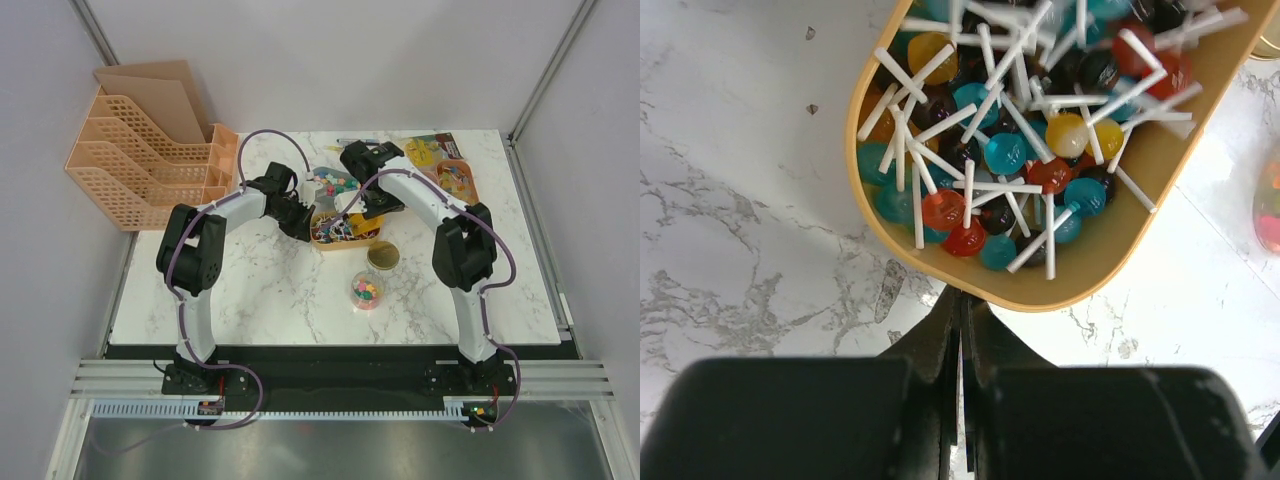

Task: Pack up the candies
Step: Scoop the fake candies from the storage box, then place the fake candies in the packing bottle.

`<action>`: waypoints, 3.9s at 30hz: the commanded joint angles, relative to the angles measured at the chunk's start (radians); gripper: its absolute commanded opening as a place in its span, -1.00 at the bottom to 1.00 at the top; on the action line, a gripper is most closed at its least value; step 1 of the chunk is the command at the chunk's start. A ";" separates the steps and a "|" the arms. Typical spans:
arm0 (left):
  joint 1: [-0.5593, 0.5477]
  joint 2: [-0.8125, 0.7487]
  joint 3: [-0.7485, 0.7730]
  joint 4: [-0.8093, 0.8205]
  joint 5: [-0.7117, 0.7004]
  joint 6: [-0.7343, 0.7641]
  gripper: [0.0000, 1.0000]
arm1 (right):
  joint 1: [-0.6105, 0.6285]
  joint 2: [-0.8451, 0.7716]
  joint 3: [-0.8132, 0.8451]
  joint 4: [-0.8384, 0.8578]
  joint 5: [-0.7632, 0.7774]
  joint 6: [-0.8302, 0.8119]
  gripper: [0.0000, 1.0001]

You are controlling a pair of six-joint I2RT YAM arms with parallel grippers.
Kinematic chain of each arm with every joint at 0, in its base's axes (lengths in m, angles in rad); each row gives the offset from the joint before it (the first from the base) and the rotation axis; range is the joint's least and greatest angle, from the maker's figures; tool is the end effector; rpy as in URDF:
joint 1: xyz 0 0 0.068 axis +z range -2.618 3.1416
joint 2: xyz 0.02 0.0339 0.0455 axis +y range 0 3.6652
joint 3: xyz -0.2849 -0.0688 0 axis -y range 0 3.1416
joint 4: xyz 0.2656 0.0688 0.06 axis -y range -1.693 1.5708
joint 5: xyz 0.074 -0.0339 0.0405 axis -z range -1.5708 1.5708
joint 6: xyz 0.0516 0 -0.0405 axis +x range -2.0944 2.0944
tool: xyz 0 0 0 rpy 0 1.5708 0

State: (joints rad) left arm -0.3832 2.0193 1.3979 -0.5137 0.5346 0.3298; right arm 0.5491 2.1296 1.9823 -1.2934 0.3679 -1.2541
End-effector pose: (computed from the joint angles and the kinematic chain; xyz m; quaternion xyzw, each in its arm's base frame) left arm 0.4023 -0.1905 0.1570 0.3821 0.8626 -0.2634 0.2015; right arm 0.4007 0.2234 0.2543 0.7621 -0.6179 0.1934 0.0030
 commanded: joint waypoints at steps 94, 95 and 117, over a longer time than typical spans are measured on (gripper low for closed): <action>0.150 -0.036 0.160 -0.236 -0.240 0.100 0.12 | -0.195 -0.149 -0.235 0.324 -0.722 0.167 -0.99; 0.150 -0.033 0.170 -0.236 -0.245 0.103 0.12 | -0.201 -0.166 -0.255 0.332 -0.713 0.157 -0.99; 0.148 0.108 0.347 -0.189 -0.530 -0.236 1.00 | -0.052 -0.761 -0.763 0.091 -0.221 -0.160 -0.99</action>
State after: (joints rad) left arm -0.2306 2.0991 1.6695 -0.7280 0.0990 0.1726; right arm 0.4664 1.4143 1.2442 -1.1767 0.0597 -1.3849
